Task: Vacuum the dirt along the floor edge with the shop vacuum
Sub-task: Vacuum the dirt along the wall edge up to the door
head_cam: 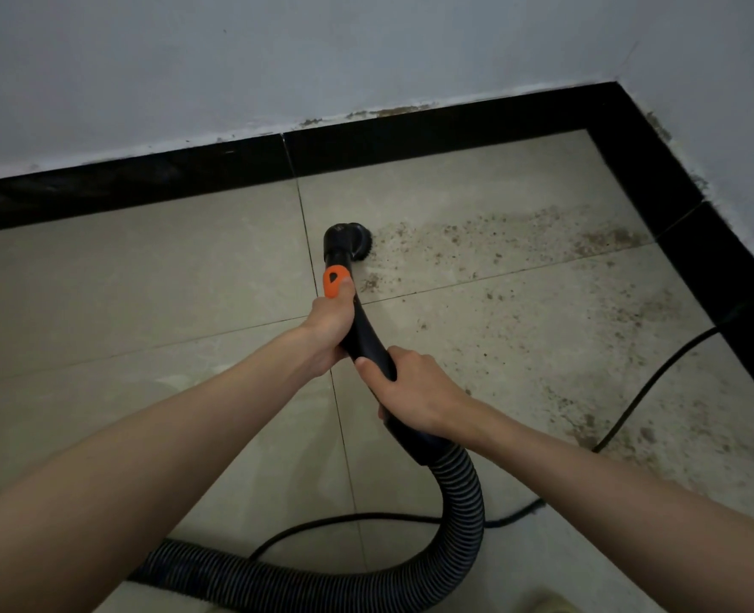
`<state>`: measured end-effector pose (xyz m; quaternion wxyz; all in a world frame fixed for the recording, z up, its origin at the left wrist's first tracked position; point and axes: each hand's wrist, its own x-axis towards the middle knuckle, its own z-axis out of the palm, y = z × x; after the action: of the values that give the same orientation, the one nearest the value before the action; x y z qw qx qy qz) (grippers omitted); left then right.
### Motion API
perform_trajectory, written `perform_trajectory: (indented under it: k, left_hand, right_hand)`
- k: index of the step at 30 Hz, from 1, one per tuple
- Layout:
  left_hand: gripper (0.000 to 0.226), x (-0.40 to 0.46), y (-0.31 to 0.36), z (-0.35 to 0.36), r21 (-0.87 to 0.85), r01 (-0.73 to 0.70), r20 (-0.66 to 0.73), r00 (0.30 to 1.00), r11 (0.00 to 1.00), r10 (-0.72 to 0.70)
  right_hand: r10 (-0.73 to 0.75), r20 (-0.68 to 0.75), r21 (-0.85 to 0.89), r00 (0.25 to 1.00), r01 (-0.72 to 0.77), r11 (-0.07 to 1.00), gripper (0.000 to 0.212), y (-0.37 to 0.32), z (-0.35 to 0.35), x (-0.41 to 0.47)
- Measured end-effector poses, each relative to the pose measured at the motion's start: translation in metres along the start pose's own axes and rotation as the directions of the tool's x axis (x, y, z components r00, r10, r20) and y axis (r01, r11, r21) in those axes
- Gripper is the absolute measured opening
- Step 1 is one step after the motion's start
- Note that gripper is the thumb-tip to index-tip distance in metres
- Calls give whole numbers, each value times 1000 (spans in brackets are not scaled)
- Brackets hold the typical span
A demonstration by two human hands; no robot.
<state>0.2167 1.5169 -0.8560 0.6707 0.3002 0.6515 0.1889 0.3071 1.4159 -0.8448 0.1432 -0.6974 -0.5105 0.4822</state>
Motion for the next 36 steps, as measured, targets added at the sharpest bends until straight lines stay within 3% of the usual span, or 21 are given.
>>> perform_trajectory:
  k: [18, 24, 36]
  left_hand:
    - [54, 13, 19, 66, 71, -7, 83, 997, 997, 1]
    - [44, 7, 27, 90, 121, -6, 200, 980, 993, -19]
    - [44, 5, 30, 108, 122, -19, 226, 974, 992, -9]
  right_hand:
    - [66, -100, 140, 993, -51, 989, 32, 33, -47, 7]
    - [124, -188, 176, 974, -91, 980, 35, 39, -58, 0]
    - [147, -171, 186, 974, -115, 976, 35, 43, -78, -6]
